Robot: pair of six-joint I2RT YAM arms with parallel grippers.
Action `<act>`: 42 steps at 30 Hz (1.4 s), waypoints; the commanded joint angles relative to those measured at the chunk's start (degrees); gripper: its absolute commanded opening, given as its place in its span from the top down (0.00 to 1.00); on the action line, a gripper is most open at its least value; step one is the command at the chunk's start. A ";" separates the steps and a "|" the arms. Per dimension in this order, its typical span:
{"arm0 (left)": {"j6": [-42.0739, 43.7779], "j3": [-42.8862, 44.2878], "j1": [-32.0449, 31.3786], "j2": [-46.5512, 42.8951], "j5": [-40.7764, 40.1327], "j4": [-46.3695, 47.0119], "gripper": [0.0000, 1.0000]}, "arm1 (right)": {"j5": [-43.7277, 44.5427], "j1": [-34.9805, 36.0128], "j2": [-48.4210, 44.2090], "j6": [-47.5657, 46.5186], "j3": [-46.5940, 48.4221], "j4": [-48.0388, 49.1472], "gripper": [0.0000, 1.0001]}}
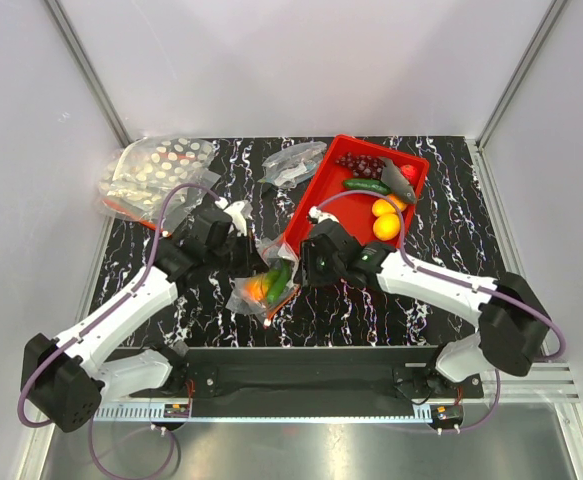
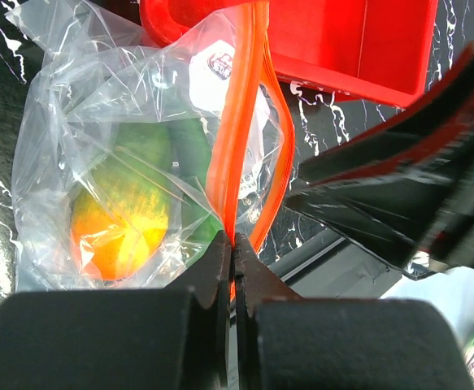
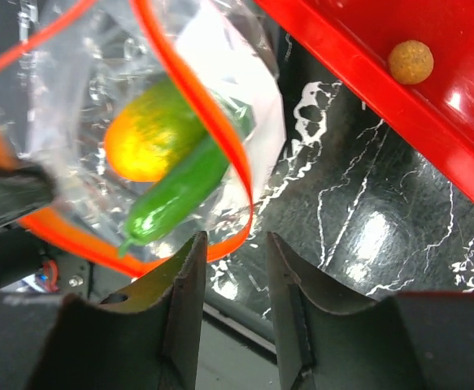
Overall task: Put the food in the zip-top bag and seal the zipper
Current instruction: Place the fake vegetable in the zipper food storage bag, then adjust the zipper food storage bag at the center of the board.
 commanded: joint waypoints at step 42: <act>11.57 9.66 14.80 1.35 1.81 -8.79 1.00 | -9.88 -9.97 1.40 -8.45 12.36 1.44 0.37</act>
